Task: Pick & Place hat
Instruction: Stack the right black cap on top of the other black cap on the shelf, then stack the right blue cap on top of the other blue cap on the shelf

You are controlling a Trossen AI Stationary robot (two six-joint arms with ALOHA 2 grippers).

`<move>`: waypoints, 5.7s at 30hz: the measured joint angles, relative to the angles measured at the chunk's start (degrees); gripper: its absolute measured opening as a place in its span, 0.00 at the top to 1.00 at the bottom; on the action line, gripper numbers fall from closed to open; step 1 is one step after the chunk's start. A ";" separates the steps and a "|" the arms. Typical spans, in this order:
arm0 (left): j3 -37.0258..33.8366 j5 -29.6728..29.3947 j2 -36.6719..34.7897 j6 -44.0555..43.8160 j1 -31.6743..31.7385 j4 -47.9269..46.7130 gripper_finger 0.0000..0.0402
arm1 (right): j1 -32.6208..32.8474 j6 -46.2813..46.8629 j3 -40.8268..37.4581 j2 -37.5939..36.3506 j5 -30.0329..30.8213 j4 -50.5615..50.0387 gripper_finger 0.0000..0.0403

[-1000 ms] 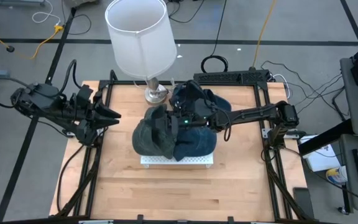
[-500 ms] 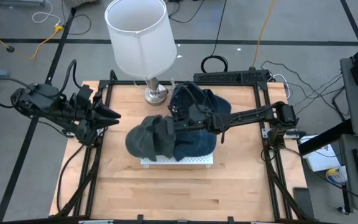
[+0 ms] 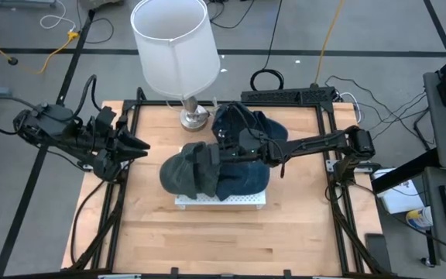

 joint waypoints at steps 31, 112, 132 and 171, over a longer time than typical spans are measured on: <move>0.00 0.33 0.00 0.48 -0.01 -0.16 0.69 | 0.18 -5.81 0.16 -6.76 12.13 -38.53 0.95; 0.02 -20.36 0.01 -21.76 -0.02 0.07 0.69 | -6.45 -49.03 0.01 -37.29 20.46 -77.82 0.50; 0.02 -26.52 2.36 -21.82 0.04 0.04 0.69 | -33.85 -56.73 0.01 -29.44 10.15 -88.72 0.55; 0.02 -22.49 2.25 -21.80 0.04 -0.05 0.69 | -57.15 -103.37 -3.29 5.77 -17.92 -88.99 0.55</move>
